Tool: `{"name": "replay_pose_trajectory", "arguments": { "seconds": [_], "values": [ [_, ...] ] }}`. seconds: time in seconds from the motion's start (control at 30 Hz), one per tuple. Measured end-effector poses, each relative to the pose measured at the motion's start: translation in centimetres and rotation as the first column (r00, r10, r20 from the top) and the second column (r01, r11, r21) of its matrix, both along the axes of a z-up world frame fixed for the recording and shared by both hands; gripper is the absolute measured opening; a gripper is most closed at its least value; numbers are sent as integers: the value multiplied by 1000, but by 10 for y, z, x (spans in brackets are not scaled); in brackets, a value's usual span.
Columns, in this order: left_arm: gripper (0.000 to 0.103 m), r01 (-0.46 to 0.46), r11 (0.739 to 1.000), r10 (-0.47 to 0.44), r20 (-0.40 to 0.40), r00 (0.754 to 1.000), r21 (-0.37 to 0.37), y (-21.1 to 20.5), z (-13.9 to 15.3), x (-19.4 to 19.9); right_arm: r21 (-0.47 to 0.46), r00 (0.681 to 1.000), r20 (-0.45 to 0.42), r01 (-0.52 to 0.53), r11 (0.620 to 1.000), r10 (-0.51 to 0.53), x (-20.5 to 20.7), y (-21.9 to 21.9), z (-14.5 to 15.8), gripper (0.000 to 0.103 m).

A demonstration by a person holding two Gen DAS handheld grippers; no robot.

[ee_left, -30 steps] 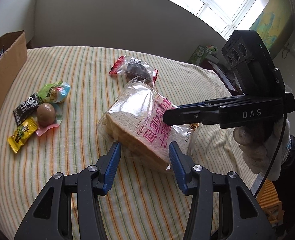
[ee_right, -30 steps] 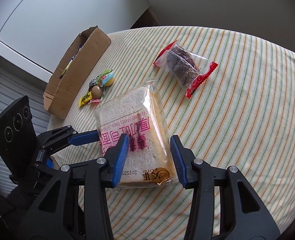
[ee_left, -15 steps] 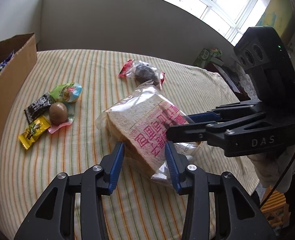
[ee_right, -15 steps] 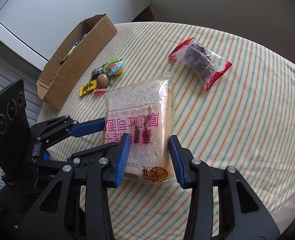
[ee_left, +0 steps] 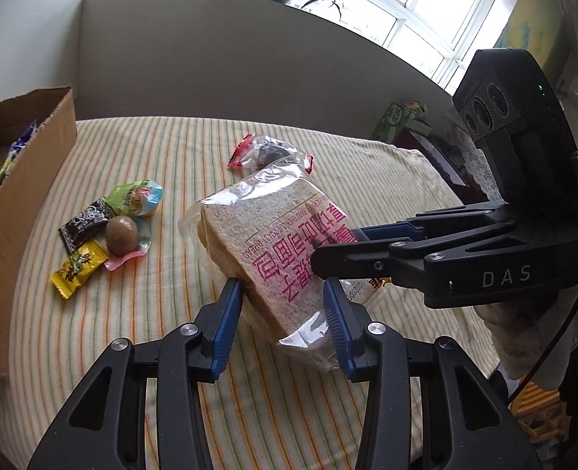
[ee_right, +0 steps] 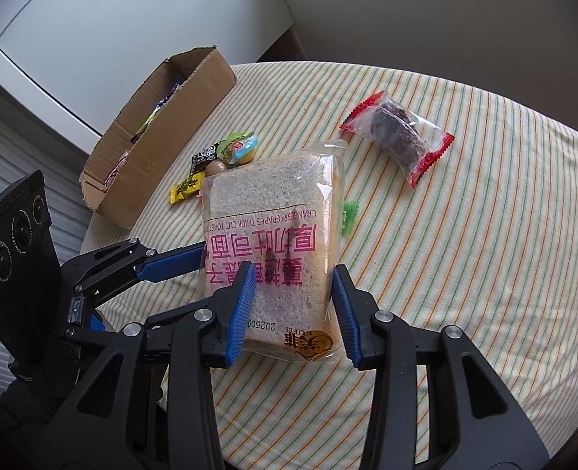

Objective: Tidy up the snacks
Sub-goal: 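Carry the bread bag into the box and open the right gripper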

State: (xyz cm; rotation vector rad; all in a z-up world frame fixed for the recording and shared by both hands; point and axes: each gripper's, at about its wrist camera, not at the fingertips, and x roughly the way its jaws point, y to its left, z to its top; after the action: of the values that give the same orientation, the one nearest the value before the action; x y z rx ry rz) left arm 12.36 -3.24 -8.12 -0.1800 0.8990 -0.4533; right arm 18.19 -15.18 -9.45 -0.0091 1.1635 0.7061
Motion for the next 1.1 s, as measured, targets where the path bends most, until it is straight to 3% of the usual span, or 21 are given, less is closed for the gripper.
{"name": "replay_pose_trajectory", "arguments": {
  "seconds": [0.37, 1.1],
  "values": [
    [40, -89, 996, 86, 120, 989, 25, 47, 34, -3, 43, 996, 69, -64, 997, 60, 10, 53, 40, 42],
    [40, -329, 944, 327, 160, 931, -11, 164, 49, 24, 98, 971, 128, -216, 971, 203, 52, 183, 66, 42]
  ]
}}
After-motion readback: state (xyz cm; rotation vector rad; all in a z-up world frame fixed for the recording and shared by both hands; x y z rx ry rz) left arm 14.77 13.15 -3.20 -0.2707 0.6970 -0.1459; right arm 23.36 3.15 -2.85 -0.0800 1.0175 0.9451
